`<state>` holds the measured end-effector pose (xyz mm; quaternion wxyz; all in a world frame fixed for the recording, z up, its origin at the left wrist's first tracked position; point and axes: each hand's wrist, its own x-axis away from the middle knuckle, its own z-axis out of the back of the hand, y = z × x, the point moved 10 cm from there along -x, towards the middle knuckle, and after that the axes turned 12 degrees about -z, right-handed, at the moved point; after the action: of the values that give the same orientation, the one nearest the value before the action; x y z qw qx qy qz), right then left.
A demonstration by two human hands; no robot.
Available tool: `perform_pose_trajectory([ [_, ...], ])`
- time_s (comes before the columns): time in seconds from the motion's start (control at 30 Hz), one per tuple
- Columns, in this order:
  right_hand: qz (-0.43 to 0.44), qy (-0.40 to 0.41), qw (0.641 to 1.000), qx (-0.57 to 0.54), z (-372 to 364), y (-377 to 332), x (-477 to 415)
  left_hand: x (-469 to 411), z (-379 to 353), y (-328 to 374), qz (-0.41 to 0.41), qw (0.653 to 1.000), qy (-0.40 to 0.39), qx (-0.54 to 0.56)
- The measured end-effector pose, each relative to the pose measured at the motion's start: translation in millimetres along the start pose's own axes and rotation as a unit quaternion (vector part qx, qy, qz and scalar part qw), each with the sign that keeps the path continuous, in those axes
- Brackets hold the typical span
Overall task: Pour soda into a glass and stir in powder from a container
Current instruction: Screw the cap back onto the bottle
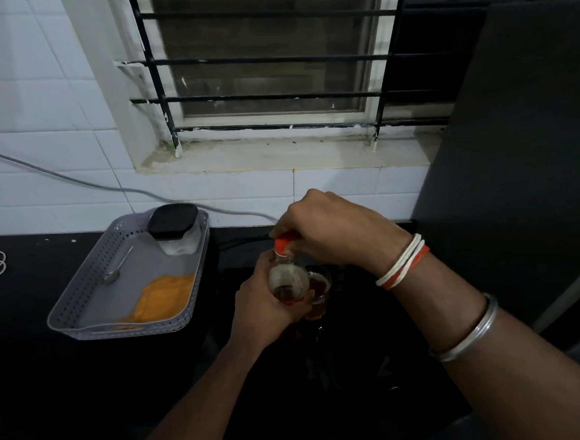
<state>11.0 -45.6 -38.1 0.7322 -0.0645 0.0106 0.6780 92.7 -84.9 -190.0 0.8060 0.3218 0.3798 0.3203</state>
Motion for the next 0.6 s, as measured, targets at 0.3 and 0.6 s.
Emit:
perform_pose_trajectory([
  [0.3,0.004,0.031,0.999,0.022,-4,3,-3,2,1,2,0.007,1.0,0.004,0.008],
  [0.6,0.095,0.178,0.953,0.226,-6,-22,8,0,-3,8,0.009,1.0,-0.011,0.014],
])
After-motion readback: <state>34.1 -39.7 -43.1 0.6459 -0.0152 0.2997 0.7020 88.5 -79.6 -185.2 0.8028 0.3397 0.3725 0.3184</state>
